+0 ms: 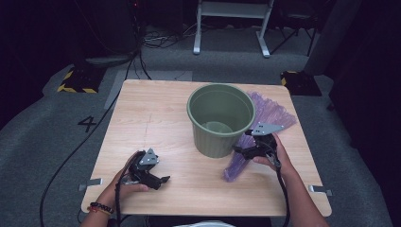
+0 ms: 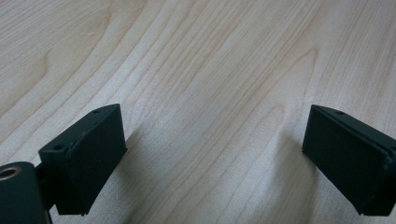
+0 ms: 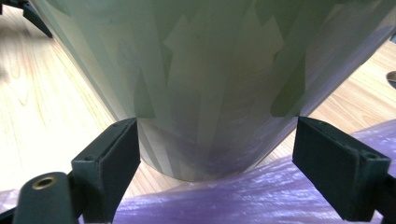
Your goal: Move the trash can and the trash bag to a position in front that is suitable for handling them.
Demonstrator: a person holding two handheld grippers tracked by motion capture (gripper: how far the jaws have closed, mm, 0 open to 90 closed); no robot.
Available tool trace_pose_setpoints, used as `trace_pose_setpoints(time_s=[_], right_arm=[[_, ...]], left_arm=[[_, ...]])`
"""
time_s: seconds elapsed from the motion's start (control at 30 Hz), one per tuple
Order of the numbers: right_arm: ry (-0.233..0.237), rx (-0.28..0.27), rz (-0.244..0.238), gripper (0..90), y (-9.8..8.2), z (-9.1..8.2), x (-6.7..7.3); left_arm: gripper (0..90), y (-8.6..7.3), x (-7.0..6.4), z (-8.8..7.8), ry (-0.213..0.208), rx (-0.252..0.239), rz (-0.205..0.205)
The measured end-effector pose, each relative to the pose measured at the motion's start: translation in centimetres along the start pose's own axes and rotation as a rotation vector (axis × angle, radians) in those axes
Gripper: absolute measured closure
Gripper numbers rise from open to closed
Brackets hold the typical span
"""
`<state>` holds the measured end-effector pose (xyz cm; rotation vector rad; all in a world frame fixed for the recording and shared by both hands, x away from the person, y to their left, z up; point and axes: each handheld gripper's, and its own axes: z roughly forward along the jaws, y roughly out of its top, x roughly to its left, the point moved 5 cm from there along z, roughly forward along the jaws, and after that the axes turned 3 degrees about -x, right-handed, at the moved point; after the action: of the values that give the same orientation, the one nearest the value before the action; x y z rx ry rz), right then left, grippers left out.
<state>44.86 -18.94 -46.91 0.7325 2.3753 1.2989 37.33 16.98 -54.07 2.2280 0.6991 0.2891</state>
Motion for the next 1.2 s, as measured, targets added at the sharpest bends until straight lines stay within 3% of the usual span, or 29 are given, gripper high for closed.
trace_pose_setpoints(time_s=[0.2, 0.57, 0.67, 0.73, 0.77, 0.8, 0.83, 0.9, 1.0, 1.17, 1.2], right_arm=[[0.023, -0.004, -0.031, 15.5, 0.5, 0.7, 1.0], [0.062, -0.015, -0.043, 16.1, 1.3, 1.8, 2.2], [0.072, -0.026, -0.035, 20.3, 1.3, 1.5, 2.4], [0.028, -0.030, -0.041, 23.0, 0.9, 0.2, 1.7], [0.028, -0.030, -0.041, 23.0, 0.9, 0.2, 1.7], [0.000, -0.023, -0.044, 23.2, 0.7, -0.2, 1.3], [-0.061, -0.023, -0.031, 24.6, -0.1, -1.4, 0.1], [-0.078, -0.023, -0.026, 24.8, -0.3, -1.8, -0.4], [-0.202, 0.003, -0.002, 24.9, -1.7, -3.3, -3.0], [-0.259, 0.014, 0.020, 24.7, -2.5, -3.4, -4.4], [-0.282, 0.037, 0.011, 24.9, -2.9, -3.0, -4.9]], left_arm=[[5.6, 0.0, 0.0, 0.0, 0.000, 0.000, 0.000], [6.0, 0.0, 0.0, -0.1, 0.003, 0.001, 0.001], [6.0, -0.1, 0.0, -0.1, 0.004, 0.001, 0.000], [6.2, -0.1, -0.1, -0.1, 0.005, -0.001, 0.000], [6.2, -0.1, -0.1, -0.1, 0.005, -0.001, 0.000], [6.2, -0.1, -0.1, -0.1, 0.005, -0.001, 0.001], [6.2, -0.1, -0.1, -0.1, 0.005, -0.001, 0.001], [6.2, -0.1, -0.1, -0.1, 0.005, -0.001, 0.001], [6.2, -0.1, -0.1, -0.1, 0.005, -0.001, 0.000], [6.2, -0.1, -0.1, -0.1, 0.005, -0.001, 0.000], [6.2, -0.1, -0.1, -0.1, 0.005, -0.001, 0.000]])
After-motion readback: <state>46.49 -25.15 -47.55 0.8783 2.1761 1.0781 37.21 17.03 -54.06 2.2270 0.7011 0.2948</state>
